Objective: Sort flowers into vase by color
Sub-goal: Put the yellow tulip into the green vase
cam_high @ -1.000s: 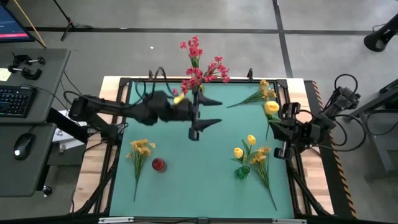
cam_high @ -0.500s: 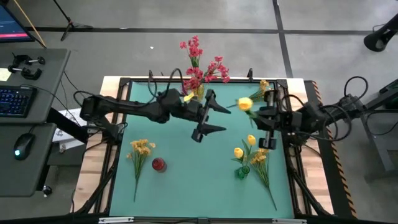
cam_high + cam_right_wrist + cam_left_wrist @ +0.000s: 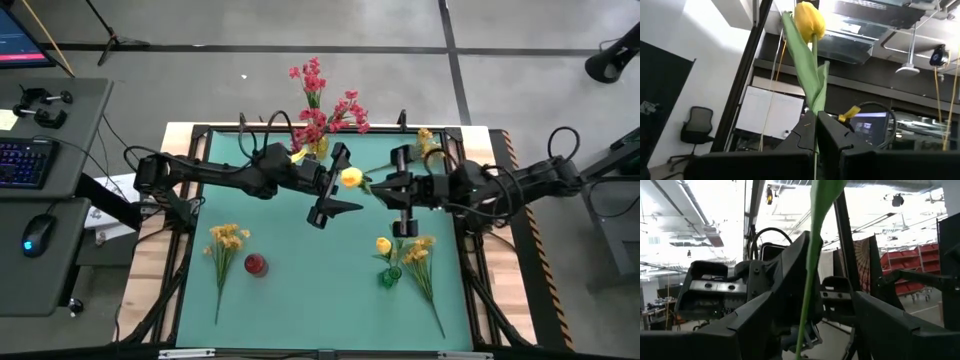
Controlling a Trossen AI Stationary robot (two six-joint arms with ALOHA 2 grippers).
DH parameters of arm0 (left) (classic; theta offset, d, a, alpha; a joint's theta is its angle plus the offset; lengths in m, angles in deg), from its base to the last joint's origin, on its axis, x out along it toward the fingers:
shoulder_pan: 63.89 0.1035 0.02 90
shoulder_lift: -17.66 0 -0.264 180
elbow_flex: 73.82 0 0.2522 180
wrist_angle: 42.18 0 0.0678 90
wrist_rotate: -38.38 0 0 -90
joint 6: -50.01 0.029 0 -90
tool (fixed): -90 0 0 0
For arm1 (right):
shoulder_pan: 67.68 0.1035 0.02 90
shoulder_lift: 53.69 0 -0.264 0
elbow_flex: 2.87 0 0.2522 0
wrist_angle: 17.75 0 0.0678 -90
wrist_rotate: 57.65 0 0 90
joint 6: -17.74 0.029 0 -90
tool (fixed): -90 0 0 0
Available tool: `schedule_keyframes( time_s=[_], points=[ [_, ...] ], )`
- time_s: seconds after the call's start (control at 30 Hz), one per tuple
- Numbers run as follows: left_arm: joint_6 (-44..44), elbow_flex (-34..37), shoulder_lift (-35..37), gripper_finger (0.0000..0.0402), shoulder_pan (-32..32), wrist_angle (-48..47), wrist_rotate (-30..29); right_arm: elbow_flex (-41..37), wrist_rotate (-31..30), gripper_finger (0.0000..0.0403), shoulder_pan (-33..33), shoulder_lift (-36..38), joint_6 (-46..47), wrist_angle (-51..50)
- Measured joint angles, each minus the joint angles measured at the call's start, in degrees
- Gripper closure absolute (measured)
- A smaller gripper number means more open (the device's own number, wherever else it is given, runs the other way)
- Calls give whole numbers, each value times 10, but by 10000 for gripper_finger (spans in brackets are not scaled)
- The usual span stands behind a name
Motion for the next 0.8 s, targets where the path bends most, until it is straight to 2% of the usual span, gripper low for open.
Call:
schedule_keyframes(
  time_s=[0.33, 0.43, 0.53, 0.7, 0.73, 0.8],
  points=[
    [-3, 0, 0, 141, 0, -2, -2, 0, 30, 403, -31, -23, 51, 16],
    [-4, 0, 0, 162, 0, -3, -6, 0, 33, 403, -31, -23, 51, 16],
    [-4, 0, 0, 214, 0, -3, -27, 0, 33, 403, -31, -23, 54, 12],
    [-3, 0, 0, 361, 4, -3, -43, 0, 33, 403, -30, -23, 65, 7],
    [-4, 0, 0, 380, 6, -4, -43, 0, 32, 403, -31, -23, 65, 8],
    [-15, 0, 0, 388, 6, -6, -45, 0, 31, 403, -31, -22, 65, 10]
  ],
)
